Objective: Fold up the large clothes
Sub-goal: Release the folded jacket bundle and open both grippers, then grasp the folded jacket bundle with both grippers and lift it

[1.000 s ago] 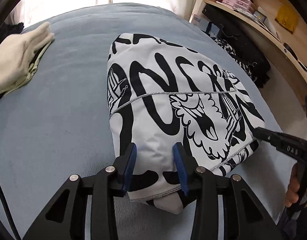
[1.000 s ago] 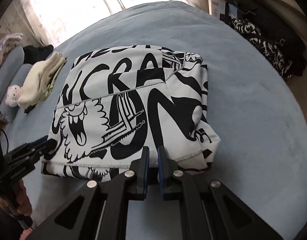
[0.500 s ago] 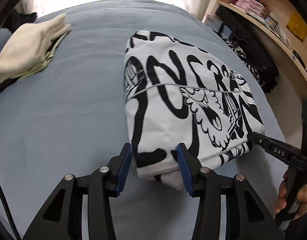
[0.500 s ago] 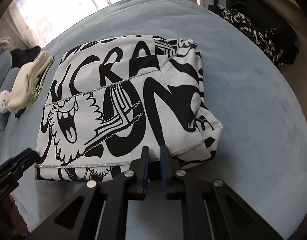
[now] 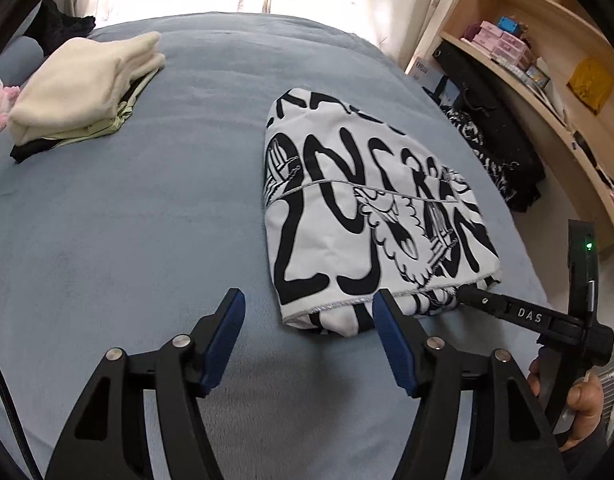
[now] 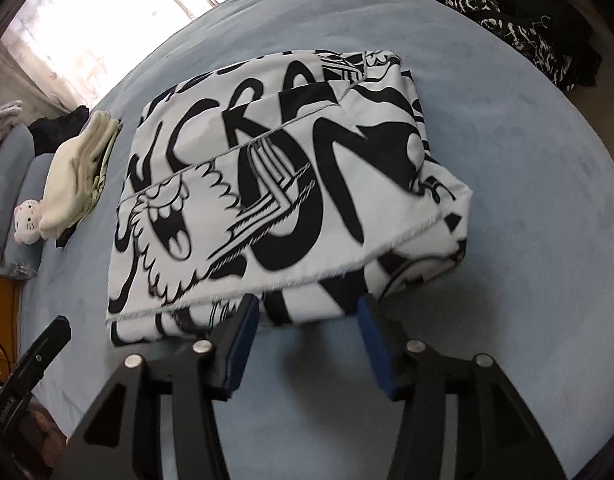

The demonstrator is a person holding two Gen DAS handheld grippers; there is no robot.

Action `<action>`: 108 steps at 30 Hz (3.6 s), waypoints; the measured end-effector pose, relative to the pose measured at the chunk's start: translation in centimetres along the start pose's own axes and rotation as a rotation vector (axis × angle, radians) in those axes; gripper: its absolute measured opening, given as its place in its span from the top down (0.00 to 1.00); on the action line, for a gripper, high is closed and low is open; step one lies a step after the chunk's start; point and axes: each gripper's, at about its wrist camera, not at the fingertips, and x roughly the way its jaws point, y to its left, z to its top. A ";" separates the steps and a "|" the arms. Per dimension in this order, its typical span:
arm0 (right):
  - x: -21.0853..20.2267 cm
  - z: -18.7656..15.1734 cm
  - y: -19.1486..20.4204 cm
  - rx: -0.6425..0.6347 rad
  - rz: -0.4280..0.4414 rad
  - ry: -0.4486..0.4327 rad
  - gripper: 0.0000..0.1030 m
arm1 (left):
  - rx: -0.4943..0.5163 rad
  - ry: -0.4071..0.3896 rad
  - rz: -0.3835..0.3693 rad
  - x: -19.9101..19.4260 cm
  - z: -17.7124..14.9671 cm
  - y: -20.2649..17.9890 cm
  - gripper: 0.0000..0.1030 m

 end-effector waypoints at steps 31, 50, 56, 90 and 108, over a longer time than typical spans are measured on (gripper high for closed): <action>-4.0 3.2 -9.0 0.158 0.180 -0.042 0.32 | -0.014 0.092 -0.101 4.7 4.3 0.4 0.29; 6.5 11.4 -11.8 0.102 0.377 0.122 0.23 | -0.034 0.163 -0.170 14.1 8.7 2.3 0.15; 8.5 12.2 -9.3 0.002 0.433 0.168 0.18 | -0.048 0.190 -0.220 16.0 9.0 2.7 0.05; 7.1 10.5 1.8 -0.295 -0.006 0.052 0.52 | 0.166 0.146 -0.005 17.3 10.7 -5.1 0.21; -3.0 4.6 11.6 -0.397 -0.010 -0.066 0.76 | 0.203 -0.006 0.028 4.3 9.1 -7.4 0.47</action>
